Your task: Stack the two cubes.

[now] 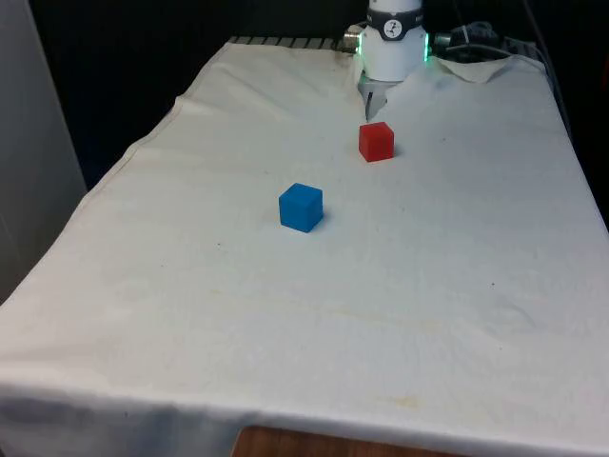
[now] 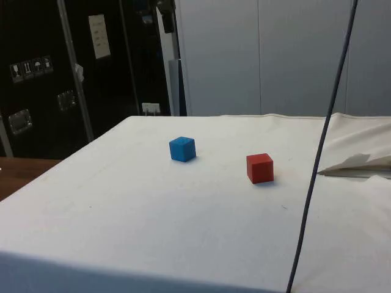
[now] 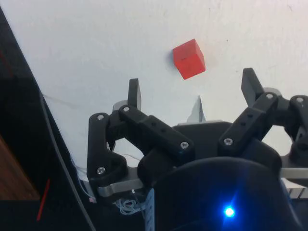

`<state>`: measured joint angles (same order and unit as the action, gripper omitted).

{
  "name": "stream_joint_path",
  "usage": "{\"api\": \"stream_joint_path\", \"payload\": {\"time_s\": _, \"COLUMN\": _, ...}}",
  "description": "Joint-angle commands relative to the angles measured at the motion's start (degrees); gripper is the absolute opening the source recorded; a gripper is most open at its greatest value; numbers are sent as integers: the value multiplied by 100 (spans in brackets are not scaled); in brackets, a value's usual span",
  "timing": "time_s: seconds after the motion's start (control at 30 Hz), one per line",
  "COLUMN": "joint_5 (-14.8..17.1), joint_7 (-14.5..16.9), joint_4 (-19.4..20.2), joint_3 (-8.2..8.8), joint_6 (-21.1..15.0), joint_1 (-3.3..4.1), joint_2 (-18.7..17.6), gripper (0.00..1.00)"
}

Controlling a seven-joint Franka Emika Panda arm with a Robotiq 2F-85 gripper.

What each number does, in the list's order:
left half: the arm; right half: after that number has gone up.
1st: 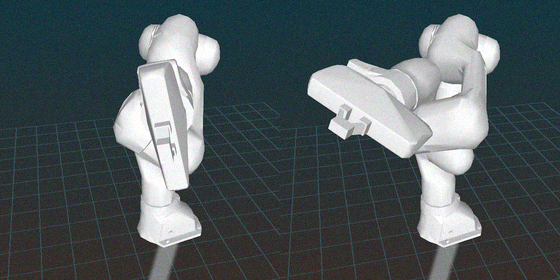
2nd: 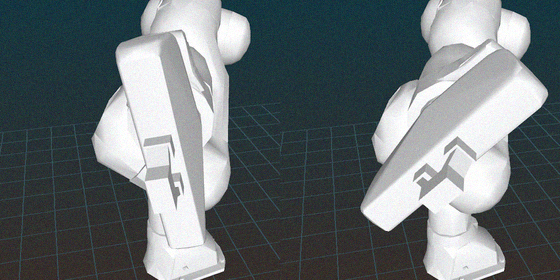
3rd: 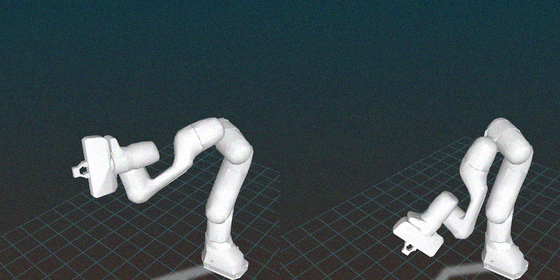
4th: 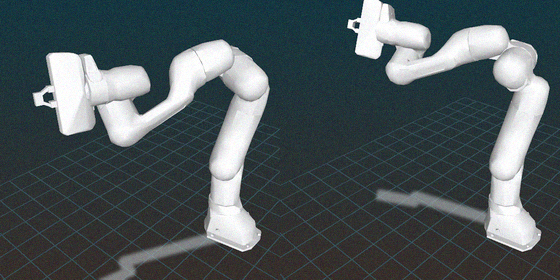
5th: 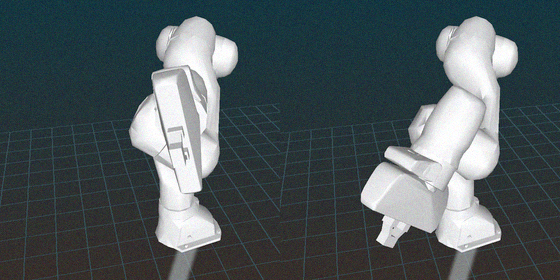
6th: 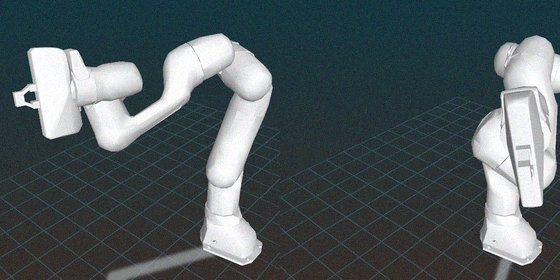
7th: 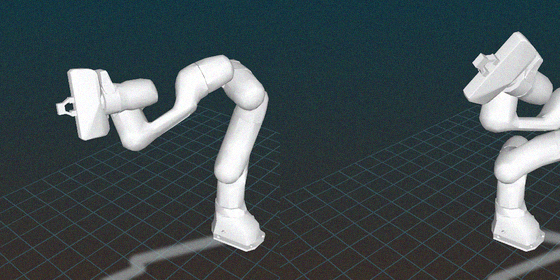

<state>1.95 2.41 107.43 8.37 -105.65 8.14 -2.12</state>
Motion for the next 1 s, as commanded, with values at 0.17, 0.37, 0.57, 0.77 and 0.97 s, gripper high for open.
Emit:
{"api": "stream_joint_path", "payload": {"time_s": 0.17, "joint_5": -23, "joint_7": -17, "joint_4": 264, "joint_3": -11, "joint_6": -149, "joint_1": 6, "joint_2": 212, "gripper": 100}}
{"api": "stream_joint_path", "payload": {"time_s": 0.37, "joint_5": -29, "joint_7": -17, "joint_4": 487, "joint_3": -17, "joint_6": -264, "joint_1": 0, "joint_2": 384, "gripper": 100}}
{"api": "stream_joint_path", "payload": {"time_s": 0.57, "joint_5": 0, "joint_7": 0, "joint_4": 636, "joint_3": -17, "joint_6": -281, "joint_1": 0, "joint_2": 487, "gripper": 100}}
{"api": "stream_joint_path", "payload": {"time_s": 0.77, "joint_5": -29, "joint_7": 0, "joint_4": 951, "joint_3": -23, "joint_6": -470, "joint_1": 0, "joint_2": 728, "gripper": 100}}
{"api": "stream_joint_path", "payload": {"time_s": 0.97, "joint_5": -46, "joint_7": 23, "joint_4": 1140, "joint_3": -29, "joint_6": -516, "joint_1": 0, "joint_2": 888, "gripper": 100}}
